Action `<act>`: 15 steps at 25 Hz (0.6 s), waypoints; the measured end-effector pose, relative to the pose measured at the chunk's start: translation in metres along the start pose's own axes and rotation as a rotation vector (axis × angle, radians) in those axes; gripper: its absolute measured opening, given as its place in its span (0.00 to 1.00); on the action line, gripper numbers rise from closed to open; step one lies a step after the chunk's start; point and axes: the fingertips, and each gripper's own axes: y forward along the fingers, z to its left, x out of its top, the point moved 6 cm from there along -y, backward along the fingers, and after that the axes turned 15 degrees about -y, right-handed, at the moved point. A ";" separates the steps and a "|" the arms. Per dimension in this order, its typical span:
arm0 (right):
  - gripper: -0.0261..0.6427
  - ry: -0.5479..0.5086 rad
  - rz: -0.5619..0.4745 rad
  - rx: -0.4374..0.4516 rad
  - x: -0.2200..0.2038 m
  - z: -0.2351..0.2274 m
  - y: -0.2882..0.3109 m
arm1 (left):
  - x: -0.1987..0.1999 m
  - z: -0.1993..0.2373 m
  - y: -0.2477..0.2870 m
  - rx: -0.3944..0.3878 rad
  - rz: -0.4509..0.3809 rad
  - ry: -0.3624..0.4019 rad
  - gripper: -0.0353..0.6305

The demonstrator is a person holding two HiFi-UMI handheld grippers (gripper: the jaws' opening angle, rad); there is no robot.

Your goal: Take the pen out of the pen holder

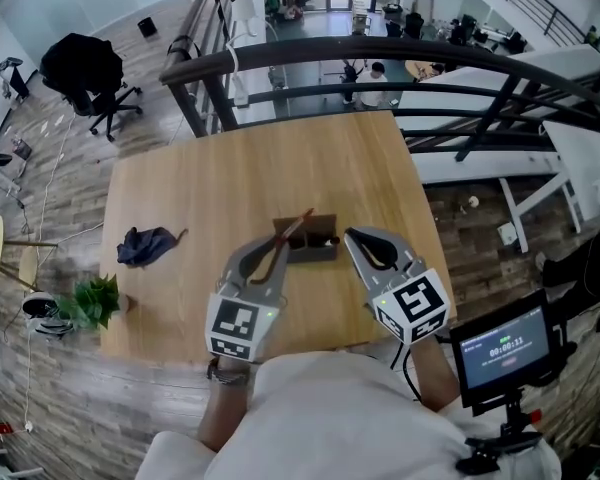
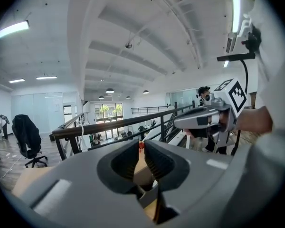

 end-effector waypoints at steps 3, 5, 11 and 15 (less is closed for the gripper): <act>0.04 -0.025 -0.038 -0.012 0.013 -0.005 0.002 | 0.008 0.004 -0.002 -0.002 -0.031 -0.015 0.11; 0.04 -0.038 -0.060 -0.024 0.019 -0.007 0.001 | 0.014 0.004 -0.003 -0.007 -0.054 -0.023 0.11; 0.04 -0.049 -0.078 -0.037 0.027 -0.011 -0.002 | 0.024 0.001 -0.005 -0.010 -0.096 0.002 0.11; 0.04 -0.051 -0.079 -0.035 0.030 -0.012 -0.002 | 0.027 0.000 -0.006 -0.016 -0.110 0.002 0.11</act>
